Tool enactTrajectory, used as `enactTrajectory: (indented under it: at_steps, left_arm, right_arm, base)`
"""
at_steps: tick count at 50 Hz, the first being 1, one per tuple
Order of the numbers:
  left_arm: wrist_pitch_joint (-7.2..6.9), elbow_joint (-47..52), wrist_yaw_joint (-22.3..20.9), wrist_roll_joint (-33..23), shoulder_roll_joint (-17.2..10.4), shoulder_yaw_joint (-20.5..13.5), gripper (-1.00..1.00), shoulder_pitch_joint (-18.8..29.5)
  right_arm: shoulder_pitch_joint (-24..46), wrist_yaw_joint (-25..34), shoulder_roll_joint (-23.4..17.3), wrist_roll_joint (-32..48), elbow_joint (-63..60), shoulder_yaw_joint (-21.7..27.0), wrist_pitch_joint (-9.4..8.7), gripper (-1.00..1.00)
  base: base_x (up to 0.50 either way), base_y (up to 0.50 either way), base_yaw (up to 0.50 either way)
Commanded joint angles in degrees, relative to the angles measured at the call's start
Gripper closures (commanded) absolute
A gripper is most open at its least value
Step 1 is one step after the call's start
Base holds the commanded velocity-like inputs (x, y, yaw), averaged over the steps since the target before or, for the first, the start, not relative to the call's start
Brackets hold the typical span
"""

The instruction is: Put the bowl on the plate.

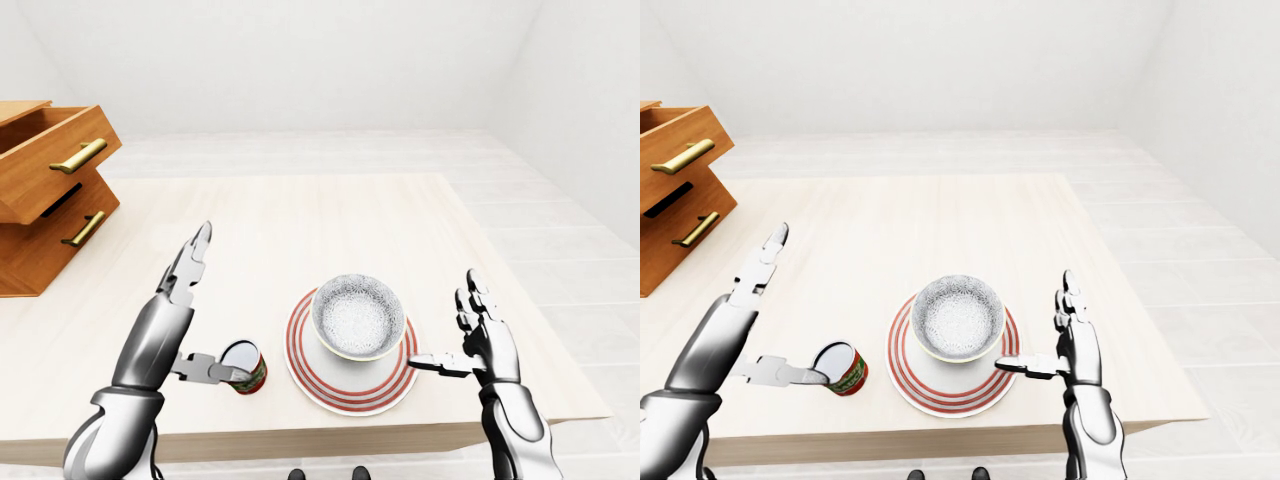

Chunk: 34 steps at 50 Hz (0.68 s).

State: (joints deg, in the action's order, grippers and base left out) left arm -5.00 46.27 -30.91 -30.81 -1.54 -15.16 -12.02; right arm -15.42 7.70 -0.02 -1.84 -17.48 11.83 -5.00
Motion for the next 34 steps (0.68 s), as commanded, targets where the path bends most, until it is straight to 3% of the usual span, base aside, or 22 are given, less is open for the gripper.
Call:
enactTrajectory:
  at_steps: [1, 34]
  left_arm:
    - [0.00, -1.11, -0.38, 1.42, 0.27, -2.83, -1.00, -0.54]
    - [0.00, -3.02, -1.12, 1.87, 1.08, -7.82, -1.00, -1.85]
  right_arm:
    - [-0.68, 1.22, 0.30, -0.04, -2.62, 2.15, 0.00, -1.00]
    - [-1.04, 4.52, 1.75, 0.91, -11.28, 6.78, 0.00, -1.00]
  base:
    - [0.00, 0.00, 0.00]
    - [0.00, 0.00, 0.00]
